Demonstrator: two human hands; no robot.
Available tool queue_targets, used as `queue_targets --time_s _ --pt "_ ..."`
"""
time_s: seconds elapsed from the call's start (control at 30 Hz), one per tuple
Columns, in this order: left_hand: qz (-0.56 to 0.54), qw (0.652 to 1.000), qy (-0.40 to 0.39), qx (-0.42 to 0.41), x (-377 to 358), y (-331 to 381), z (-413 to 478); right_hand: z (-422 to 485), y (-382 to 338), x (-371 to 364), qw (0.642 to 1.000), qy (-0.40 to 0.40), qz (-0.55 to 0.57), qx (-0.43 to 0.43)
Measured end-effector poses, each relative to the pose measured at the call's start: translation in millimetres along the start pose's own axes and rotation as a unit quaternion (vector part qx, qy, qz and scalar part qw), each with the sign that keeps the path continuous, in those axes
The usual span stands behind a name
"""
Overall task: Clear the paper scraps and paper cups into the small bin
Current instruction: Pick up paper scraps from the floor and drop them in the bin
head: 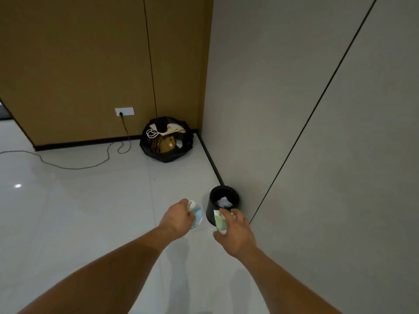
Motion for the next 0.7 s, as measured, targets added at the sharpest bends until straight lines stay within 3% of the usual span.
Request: queue_targets --time_s 0.7 --pt "0.086 0.984 -0.156 0.003 -75.9 91.6 414.1 354.7 108.1 23.8 0.992 -0.052 0.03 -0.109"
Point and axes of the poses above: each hand's wrist, its own z-axis towards the middle knuckle, its own x-axis out of the back of the hand, y = z × x, the point moved 3 cm from there along z, towards the middle knuckle, and after that the axes turned 15 degrees about -z, right-handed, at the moved point
